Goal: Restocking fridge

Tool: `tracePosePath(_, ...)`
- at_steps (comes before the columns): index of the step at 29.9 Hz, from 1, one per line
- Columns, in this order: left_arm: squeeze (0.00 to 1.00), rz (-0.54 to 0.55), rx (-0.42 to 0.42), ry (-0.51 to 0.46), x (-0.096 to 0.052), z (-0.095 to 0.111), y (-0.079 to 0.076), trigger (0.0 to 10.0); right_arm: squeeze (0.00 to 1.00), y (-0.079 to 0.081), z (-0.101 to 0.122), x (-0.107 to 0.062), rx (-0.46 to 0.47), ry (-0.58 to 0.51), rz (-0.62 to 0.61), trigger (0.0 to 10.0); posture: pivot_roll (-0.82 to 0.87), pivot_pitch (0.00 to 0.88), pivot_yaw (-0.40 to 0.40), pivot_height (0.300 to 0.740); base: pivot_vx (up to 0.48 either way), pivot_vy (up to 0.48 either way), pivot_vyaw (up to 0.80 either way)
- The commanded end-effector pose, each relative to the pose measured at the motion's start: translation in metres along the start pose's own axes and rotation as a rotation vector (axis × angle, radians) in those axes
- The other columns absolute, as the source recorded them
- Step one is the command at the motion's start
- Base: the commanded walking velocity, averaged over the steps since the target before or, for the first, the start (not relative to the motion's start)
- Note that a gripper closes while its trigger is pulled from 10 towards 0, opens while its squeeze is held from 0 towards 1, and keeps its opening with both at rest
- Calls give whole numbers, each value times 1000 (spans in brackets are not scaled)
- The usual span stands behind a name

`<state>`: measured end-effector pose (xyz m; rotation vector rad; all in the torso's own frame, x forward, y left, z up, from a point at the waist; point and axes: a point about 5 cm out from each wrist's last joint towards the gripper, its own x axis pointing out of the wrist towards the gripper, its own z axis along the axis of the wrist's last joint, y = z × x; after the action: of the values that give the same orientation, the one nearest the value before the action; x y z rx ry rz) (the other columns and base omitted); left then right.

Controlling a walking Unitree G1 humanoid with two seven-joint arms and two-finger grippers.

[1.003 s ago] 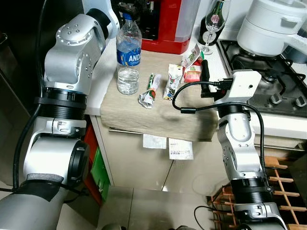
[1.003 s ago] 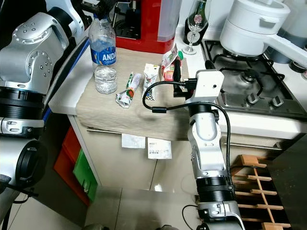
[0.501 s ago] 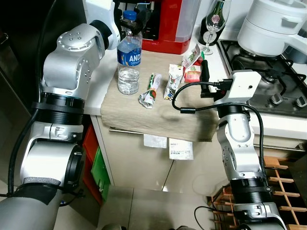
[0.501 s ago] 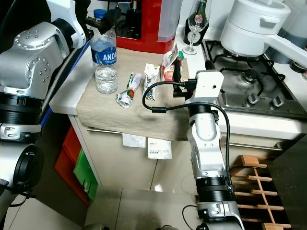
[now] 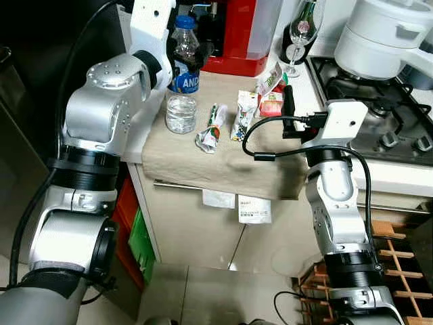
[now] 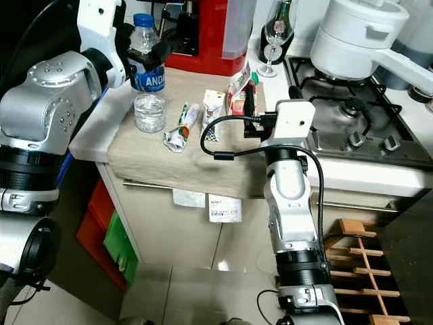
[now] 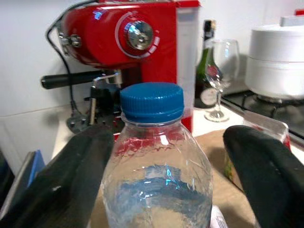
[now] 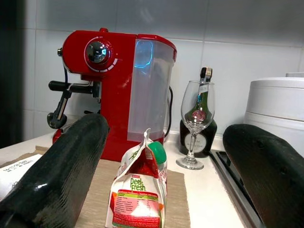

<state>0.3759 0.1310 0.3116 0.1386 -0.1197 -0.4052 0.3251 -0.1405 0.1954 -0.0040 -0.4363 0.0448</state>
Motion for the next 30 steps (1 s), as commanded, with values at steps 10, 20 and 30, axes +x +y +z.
tracePosePath(10, 0, 21, -35, 51, 0, -22, -3, 0, 0, -3, -3, 0, 0, 11, -10, 10000, -19, 0, -35, 740, 0, 0, 0)
tracePosePath(20, 0, 53, -53, 47, -3, -34, 1, 0, 0, -3, -4, 0, -4, 13, -7, 10000, -17, 0, -37, 740, 0, 0, 0)
tracePosePath(30, 0, 210, -92, -355, -36, -6, 5, 4667, 0, -15, 6, -4, -24, -25, -60, 10000, -24, 0, -39, 740, 0, 0, 0)
